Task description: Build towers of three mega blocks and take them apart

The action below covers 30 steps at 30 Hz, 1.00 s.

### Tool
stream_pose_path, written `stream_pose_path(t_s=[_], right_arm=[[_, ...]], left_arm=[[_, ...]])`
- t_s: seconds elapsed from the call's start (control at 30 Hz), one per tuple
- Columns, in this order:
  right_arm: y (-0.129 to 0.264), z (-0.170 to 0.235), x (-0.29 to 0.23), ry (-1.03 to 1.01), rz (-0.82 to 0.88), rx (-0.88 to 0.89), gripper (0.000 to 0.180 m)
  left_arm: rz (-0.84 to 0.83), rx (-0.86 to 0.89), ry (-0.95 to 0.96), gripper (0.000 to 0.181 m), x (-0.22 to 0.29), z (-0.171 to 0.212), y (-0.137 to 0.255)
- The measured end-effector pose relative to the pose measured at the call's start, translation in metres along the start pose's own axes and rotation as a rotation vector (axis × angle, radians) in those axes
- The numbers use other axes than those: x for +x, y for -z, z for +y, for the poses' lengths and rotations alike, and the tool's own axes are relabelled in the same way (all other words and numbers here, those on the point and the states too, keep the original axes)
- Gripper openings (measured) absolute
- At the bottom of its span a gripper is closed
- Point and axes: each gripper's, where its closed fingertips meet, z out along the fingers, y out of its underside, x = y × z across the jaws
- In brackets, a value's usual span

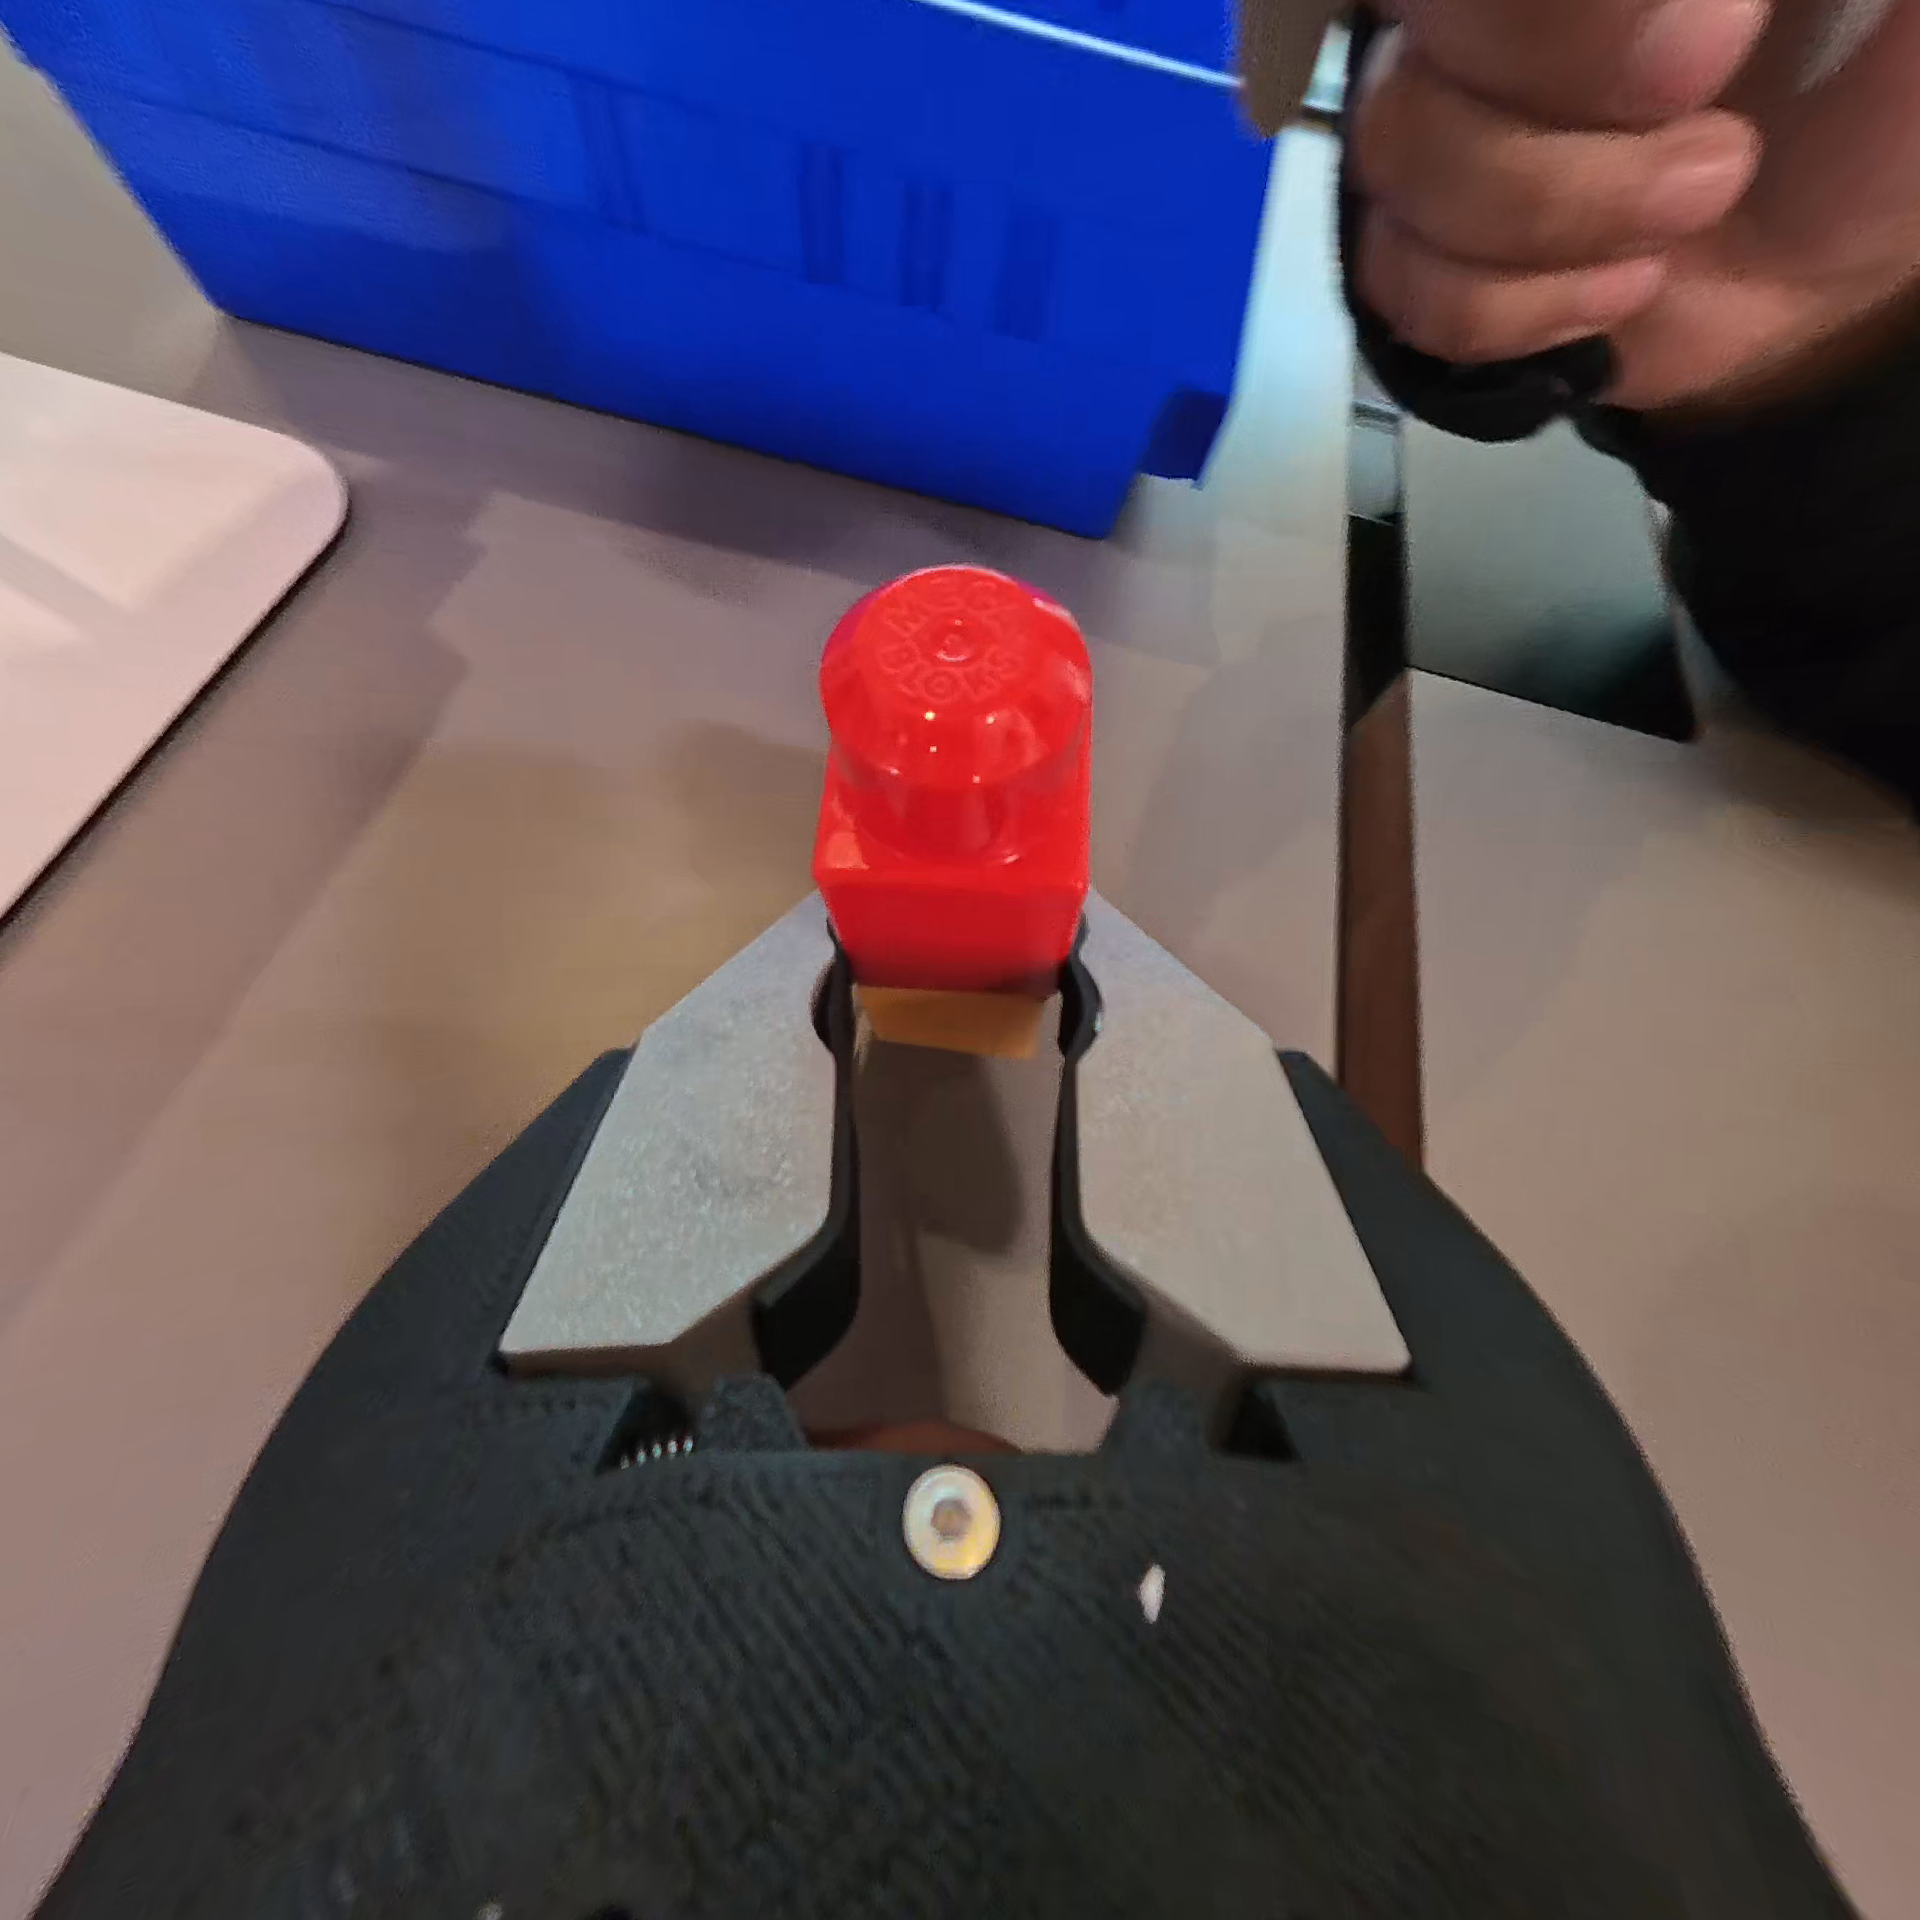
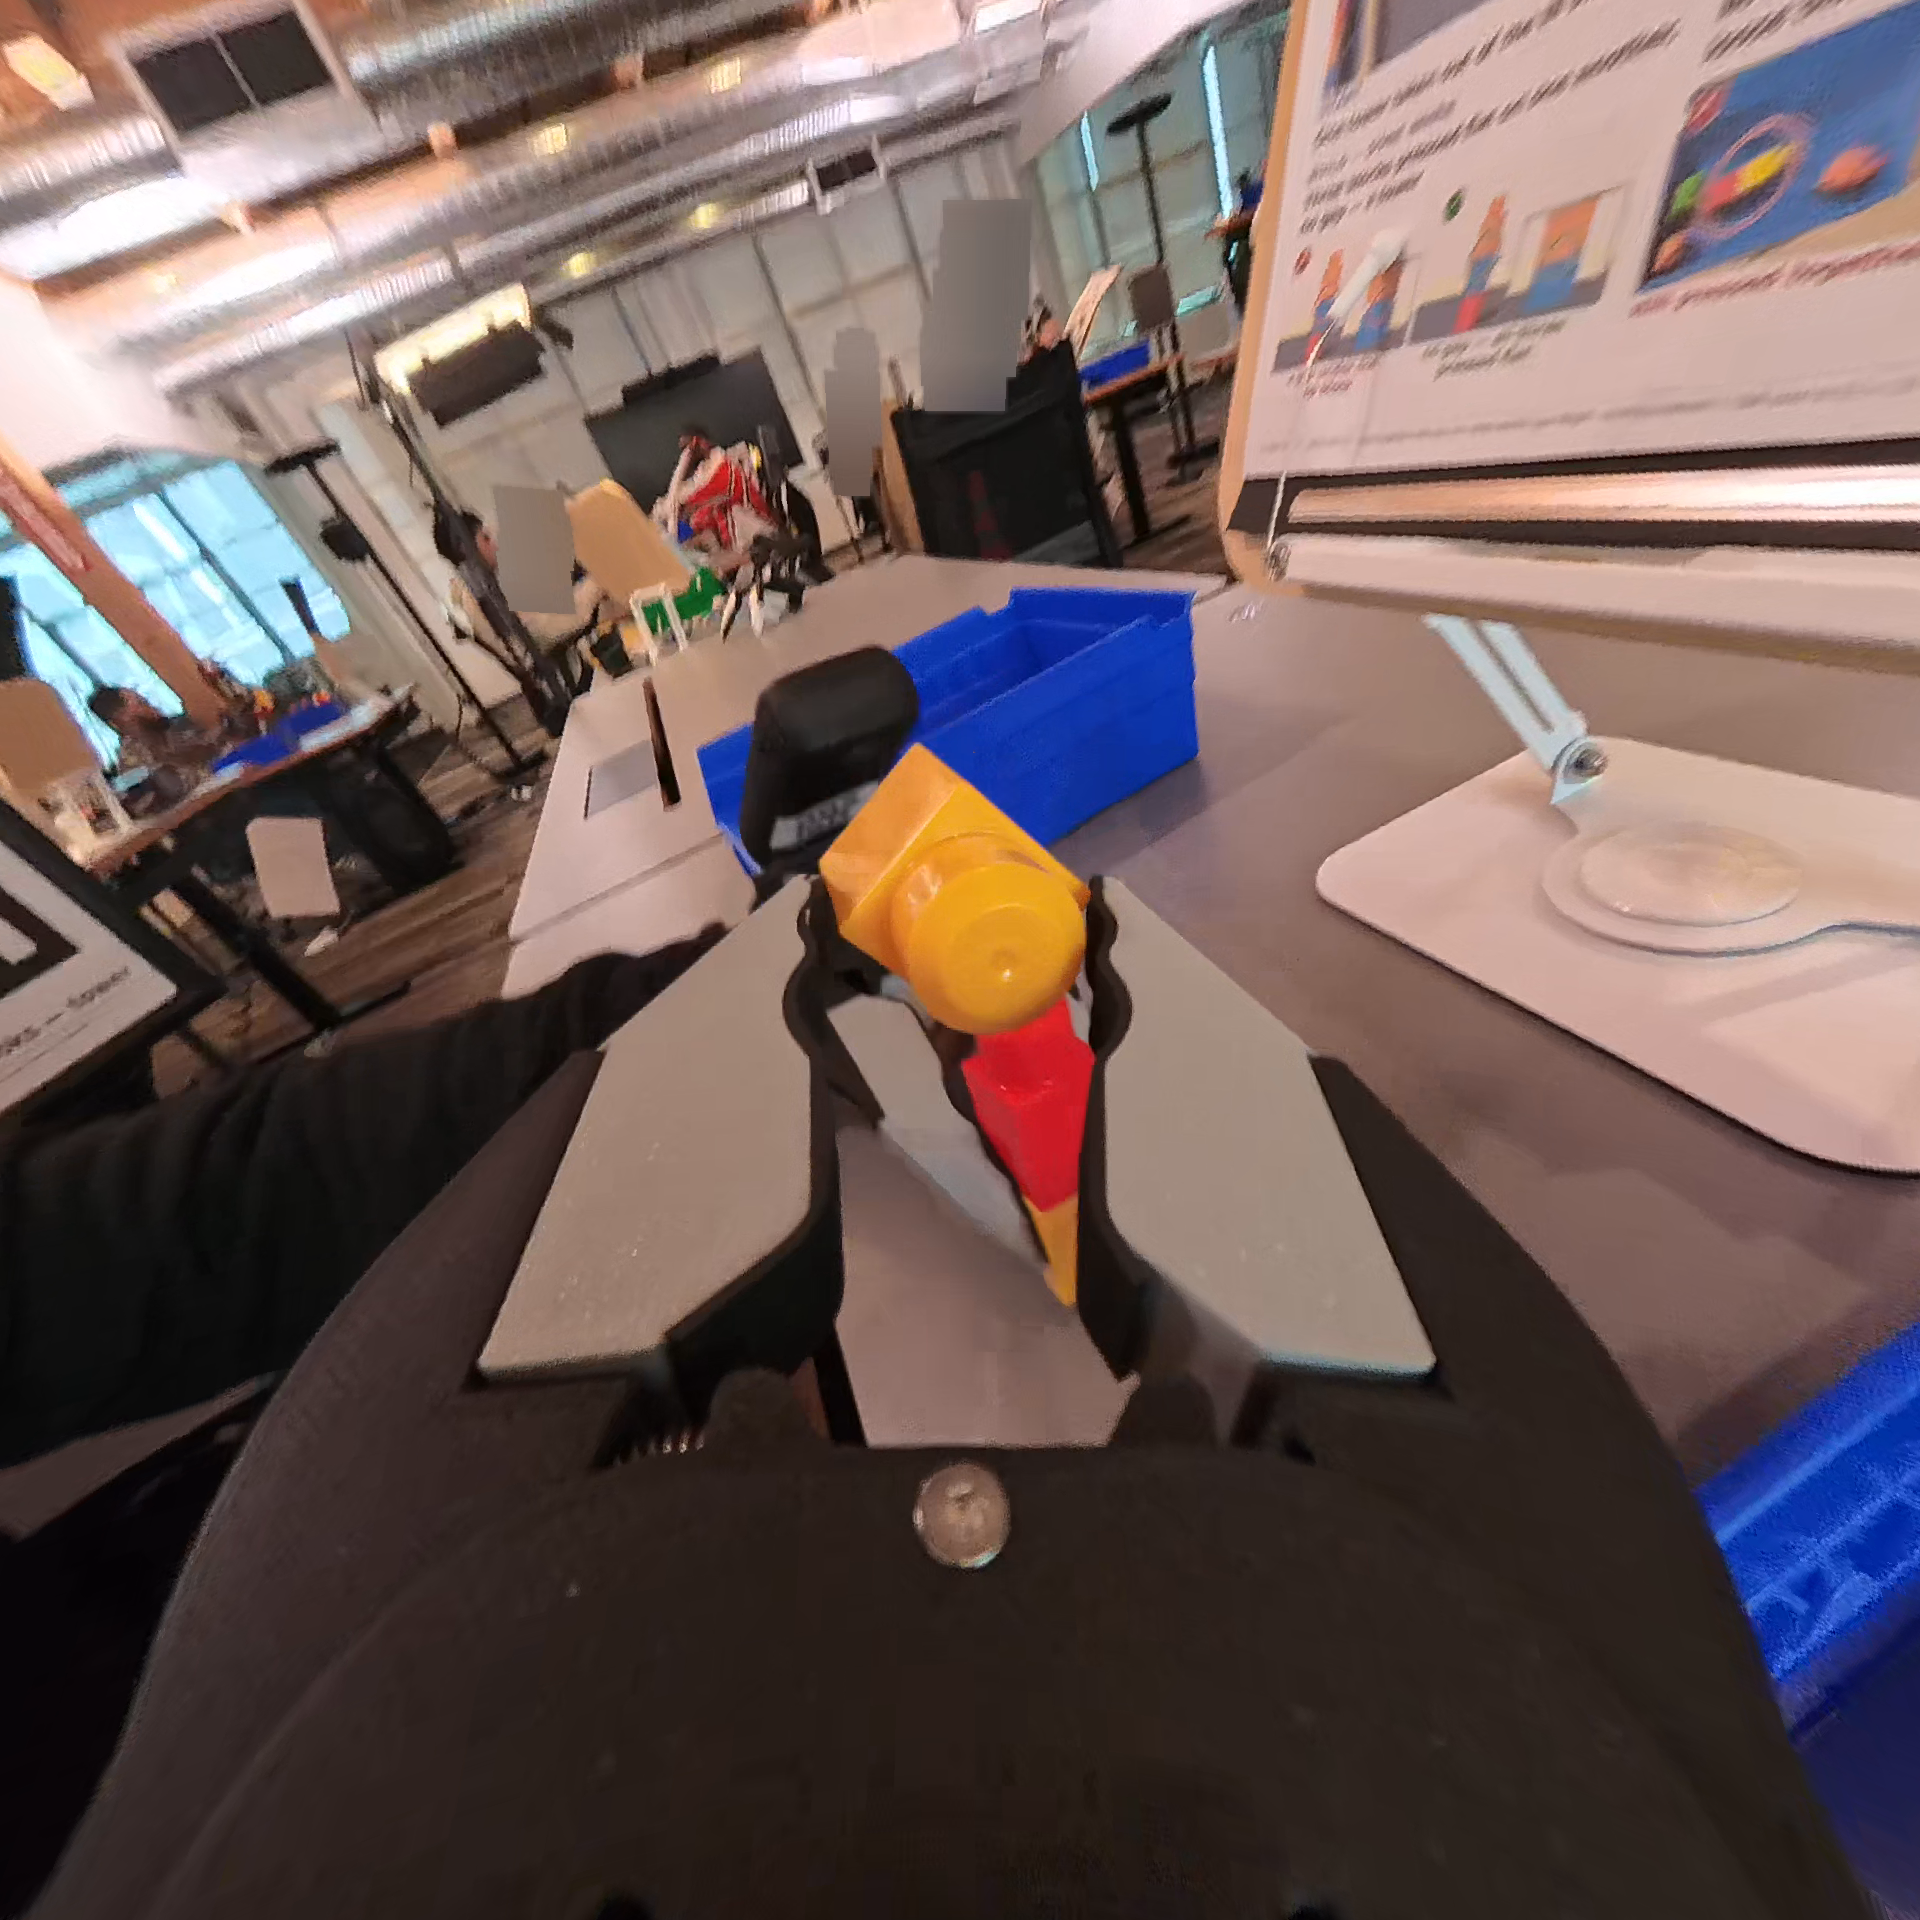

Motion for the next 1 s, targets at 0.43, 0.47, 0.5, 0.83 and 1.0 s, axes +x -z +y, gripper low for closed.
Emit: stream_pose_path(t_s=[0.43,0.47,0.5,0.83,1.0], right_arm=[[-0.003,0.056,-0.032,0.209,-0.124,-0.377,0.047],[-0.001,0.060,-0.033,0.224,-0.134,-0.401,0.047],[0.002,0.063,-0.034,0.233,-0.142,-0.425,0.046],[-0.002,0.074,-0.031,0.374,-0.069,-0.742,0.047],[-0.004,0.091,-0.043,0.454,-0.097,-0.958,0.046]], left_arm=[[0.182,-0.168,-0.189,0.035,0.060,0.033,0.015],[0.185,-0.166,-0.186,0.035,0.060,0.033,0.015],[0.189,-0.164,-0.184,0.035,0.061,0.033,0.015],[0.236,-0.124,-0.198,0.035,0.067,0.032,0.013],[0.297,-0.108,-0.215,0.035,0.078,0.033,0.015]])
